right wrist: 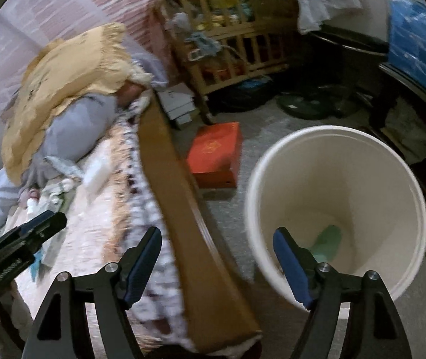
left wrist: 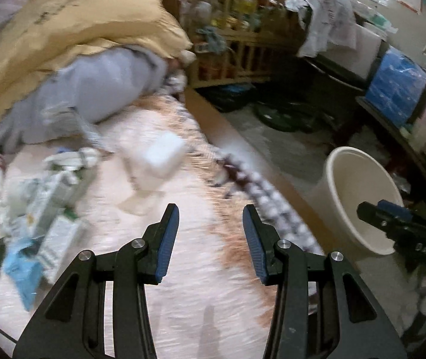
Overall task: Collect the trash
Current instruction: 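Move both open tools back over the trash on the bed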
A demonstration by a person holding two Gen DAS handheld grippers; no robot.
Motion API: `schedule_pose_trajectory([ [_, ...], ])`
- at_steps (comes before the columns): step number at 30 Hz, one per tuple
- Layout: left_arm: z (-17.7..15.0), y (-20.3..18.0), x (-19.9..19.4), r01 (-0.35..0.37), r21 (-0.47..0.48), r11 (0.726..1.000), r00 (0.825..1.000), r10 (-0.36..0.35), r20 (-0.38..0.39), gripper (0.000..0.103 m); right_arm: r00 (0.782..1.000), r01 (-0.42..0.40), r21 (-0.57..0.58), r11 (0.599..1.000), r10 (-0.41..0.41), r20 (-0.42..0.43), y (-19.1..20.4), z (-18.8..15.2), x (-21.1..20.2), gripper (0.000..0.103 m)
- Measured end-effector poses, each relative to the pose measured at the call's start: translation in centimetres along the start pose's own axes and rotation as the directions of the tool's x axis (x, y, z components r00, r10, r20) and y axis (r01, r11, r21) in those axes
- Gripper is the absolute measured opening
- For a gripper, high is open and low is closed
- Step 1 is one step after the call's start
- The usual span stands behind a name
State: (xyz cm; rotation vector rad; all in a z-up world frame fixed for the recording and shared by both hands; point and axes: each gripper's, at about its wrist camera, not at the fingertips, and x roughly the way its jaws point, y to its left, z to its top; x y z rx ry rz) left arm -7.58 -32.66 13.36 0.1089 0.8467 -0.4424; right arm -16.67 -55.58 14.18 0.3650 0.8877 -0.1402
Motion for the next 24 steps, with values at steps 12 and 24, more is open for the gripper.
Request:
schedule_pose_trajectory([
  [12,-2.0,6.8,-3.2,-0.105,-0.081,0.991,0.994,0.108,0.03,0.042,0.994,-0.113,-0.124,0.986,0.111,-0.018,10.4,-0.1,1.2,0.077],
  [24,-5.2,14.6,-5.6,-0.214,-0.177,0.961,0.976,0.218,0.003,0.042,0.978,-0.203,-0.223,0.953,0.186,-0.095,18.7,-1.5,3.7,0.078],
])
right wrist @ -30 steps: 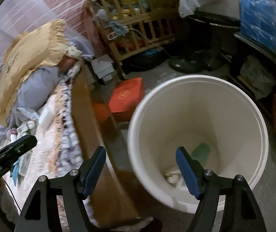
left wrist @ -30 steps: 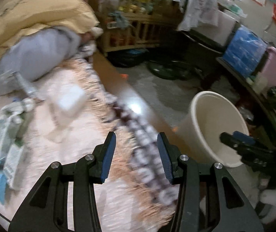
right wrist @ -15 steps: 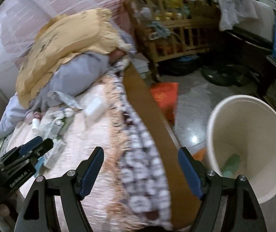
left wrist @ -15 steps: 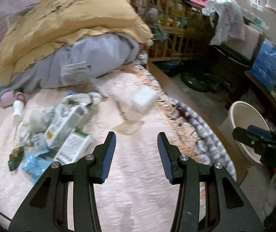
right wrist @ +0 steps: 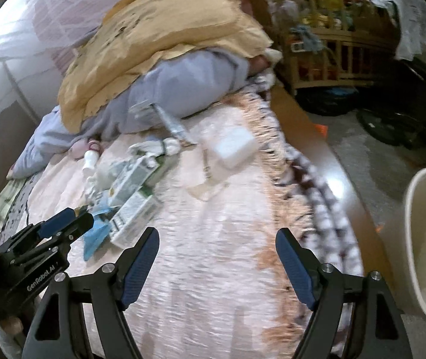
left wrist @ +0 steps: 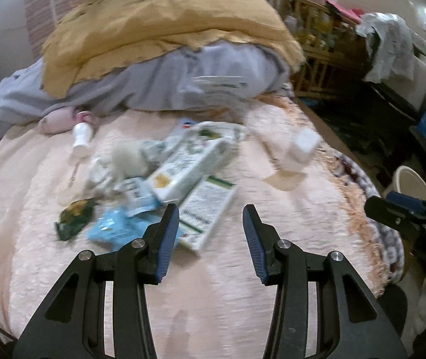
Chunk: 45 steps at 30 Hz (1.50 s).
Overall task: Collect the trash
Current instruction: 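Move both open tools back over the trash on the bed, then grasp the green snack bag with the left tool while the right tool grasps white tissue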
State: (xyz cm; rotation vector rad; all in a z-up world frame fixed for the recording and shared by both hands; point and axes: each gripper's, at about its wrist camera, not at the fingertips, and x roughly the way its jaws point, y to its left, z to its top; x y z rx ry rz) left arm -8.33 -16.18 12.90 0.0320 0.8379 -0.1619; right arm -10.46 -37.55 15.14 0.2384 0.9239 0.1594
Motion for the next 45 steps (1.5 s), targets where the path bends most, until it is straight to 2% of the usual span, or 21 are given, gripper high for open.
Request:
schedule_pose_trajectory([
  [10,-0.7,5.8,-0.2,-0.067,-0.063,0.996,0.998,0.067,-0.009,0.042,0.999,-0.037,-0.073,0.997,0.035,-0.037,4.4,0.2,2.3,0.078],
  [21,-2.0,12.9,1.1,-0.085,-0.117,0.989,0.995,0.078,-0.069,0.042,0.994,-0.062,-0.119,0.991,0.051,-0.098,7.0,0.6,5.7,0.079],
  [24,-2.4,15.2,1.9,-0.1,-0.129,0.987,0.992,0.089,-0.093,0.042,0.993,-0.061,-0.119,0.991,0.049,-0.105,7.1,1.5,6.8,0.079],
  [29,-3.0,18.9,3.7,-0.089,-0.181,0.98,0.99,0.067,-0.124,0.043,0.994,-0.067,-0.1,0.993,0.057,-0.097,7.1,3.7,8.7,0.079],
  [33,-2.7,20.0,5.1,-0.091,-0.156,0.984,0.989,0.072,-0.126,0.043,0.993,-0.082,-0.071,0.994,0.076,-0.089,7.1,5.8,10.5,0.079],
  [36,-2.2,20.0,6.6,-0.055,-0.122,0.991,0.991,0.04,-0.125,0.053,0.995,-0.077,-0.043,0.996,0.073,-0.072,6.7,7.6,11.9,0.079],
  [41,-1.4,20.3,9.4,-0.032,-0.079,0.996,0.987,0.019,-0.16,0.053,0.993,-0.105,0.047,0.993,0.107,-0.052,5.8,10.2,15.0,0.079],
  [45,-1.2,20.6,11.1,-0.042,-0.048,0.998,0.984,0.033,-0.174,0.054,0.986,-0.136,0.108,0.985,0.145,-0.079,5.5,11.3,17.9,0.079],
])
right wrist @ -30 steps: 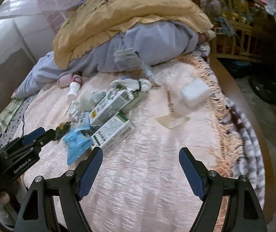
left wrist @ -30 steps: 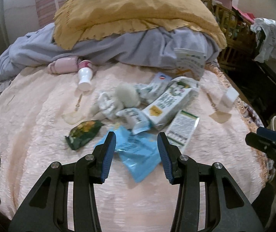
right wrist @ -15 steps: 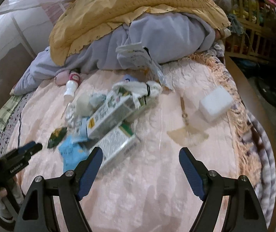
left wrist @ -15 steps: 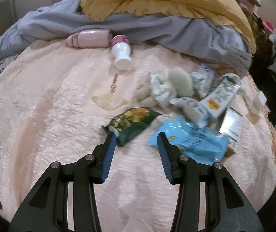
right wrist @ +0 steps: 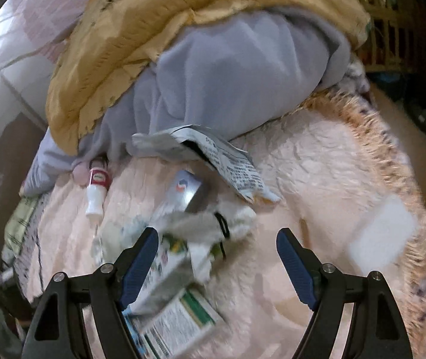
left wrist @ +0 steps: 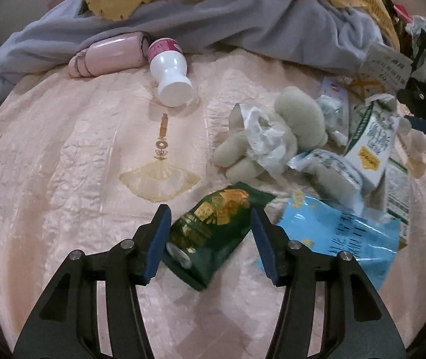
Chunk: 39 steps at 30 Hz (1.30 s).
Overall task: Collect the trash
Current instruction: 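Grasp the green snack bag with the left tool while the right tool grasps white tissue, then carry both items over the white bucket and open both tools to drop them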
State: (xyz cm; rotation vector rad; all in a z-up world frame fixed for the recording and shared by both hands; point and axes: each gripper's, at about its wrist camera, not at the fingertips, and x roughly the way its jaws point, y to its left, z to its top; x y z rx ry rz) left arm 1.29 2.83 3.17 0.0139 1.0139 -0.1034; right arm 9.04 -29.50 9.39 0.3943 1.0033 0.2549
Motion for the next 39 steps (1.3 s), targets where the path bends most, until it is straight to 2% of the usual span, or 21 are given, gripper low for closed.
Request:
schedule_pose_trajectory([
  [4,-0.1,0.1,1.4,0.044,-0.006,0.999,0.998,-0.044,-0.044,0.053,0.998,-0.049,0.053,0.997,0.051,-0.033,-0.5,0.4,2.3,0.078],
  [6,-0.3,0.0,2.0,0.05,-0.003,0.999,0.997,-0.05,-0.058,0.051,0.997,-0.073,0.06,0.996,0.075,-0.025,-0.6,0.3,2.8,0.061],
  [7,-0.3,-0.1,2.0,0.052,-0.002,0.999,0.997,-0.052,-0.053,0.038,0.997,-0.079,0.058,0.995,0.08,-0.019,-0.6,0.2,2.7,0.049],
  [8,-0.3,-0.2,2.0,0.063,-0.002,0.998,0.997,-0.063,-0.047,0.021,0.997,-0.078,0.052,0.996,0.079,-0.003,-0.6,0.2,2.5,0.045],
  [11,0.0,-0.1,1.5,0.085,-0.028,0.996,0.995,-0.086,-0.04,0.013,0.996,-0.077,0.03,0.997,0.076,0.046,-0.5,-0.1,0.8,0.035],
  [15,0.1,-0.3,-0.6,0.119,-0.043,0.992,0.993,-0.119,-0.007,0.012,0.993,-0.085,-0.007,0.996,0.085,0.078,-0.5,-0.8,-2.3,0.034],
  [18,0.3,-1.0,-2.6,0.166,-0.056,0.985,0.986,-0.165,0.019,0.012,0.994,-0.075,-0.044,0.996,0.078,0.074,-0.5,-1.9,-5.0,0.034],
  [22,0.1,-2.6,-4.5,0.181,-0.058,0.982,0.983,-0.179,0.034,0.012,0.997,-0.057,-0.078,0.995,0.061,0.051,-0.5,-3.9,-7.6,0.034],
  [29,0.1,-7.3,-6.8,0.212,-0.017,0.977,0.976,-0.211,0.048,0.012,0.999,-0.029,-0.119,0.992,0.034,0.037,-0.9,-7.4,-11.6,0.034],
  [35,0.8,-11.3,-8.6,0.218,0.029,0.975,0.974,-0.22,0.059,0.012,0.998,-0.023,-0.118,0.993,0.029,0.048,-1.8,-9.1,-13.9,0.034],
  [39,1.2,-14.5,-9.5,0.262,0.069,0.962,0.962,-0.267,0.06,0.012,0.998,-0.006,-0.114,0.994,0.013,0.059,-2.7,-9.6,-15.6,0.034],
])
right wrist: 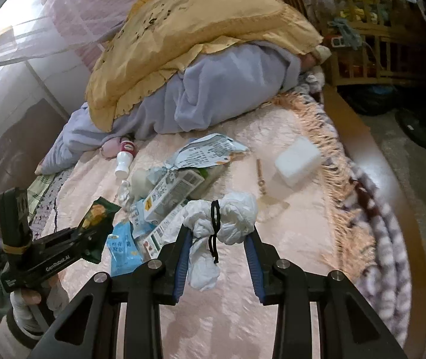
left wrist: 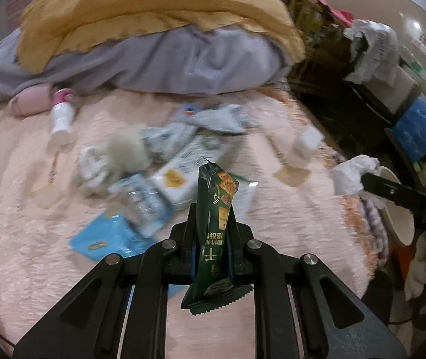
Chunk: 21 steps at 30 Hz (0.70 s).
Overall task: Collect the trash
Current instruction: 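Carry both items over the white bucket and open both tools to drop them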
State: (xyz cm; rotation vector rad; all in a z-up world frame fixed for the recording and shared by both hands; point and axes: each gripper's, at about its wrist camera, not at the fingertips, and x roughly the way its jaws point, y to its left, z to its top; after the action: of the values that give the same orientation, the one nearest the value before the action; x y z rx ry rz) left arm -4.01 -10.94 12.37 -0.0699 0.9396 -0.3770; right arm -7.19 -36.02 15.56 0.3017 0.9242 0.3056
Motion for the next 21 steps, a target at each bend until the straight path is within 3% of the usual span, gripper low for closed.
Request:
schedule_pose_trajectory([
  [13,1.9,-10.5,1.6,0.179,0.106,0.978,0.984,-0.175,-0.044,0.012,0.996,0.06,0.045,0.997,-0.063,0.057,-4.8,-1.0,-5.9,0.034],
  [21,2.4,-17.0,3.0,0.225,0.188,0.956,0.974,-0.215,-0.071,0.012,0.991,0.095,0.119,0.988,-0.105,0.082,-9.5,-2.0,-8.9,0.034],
])
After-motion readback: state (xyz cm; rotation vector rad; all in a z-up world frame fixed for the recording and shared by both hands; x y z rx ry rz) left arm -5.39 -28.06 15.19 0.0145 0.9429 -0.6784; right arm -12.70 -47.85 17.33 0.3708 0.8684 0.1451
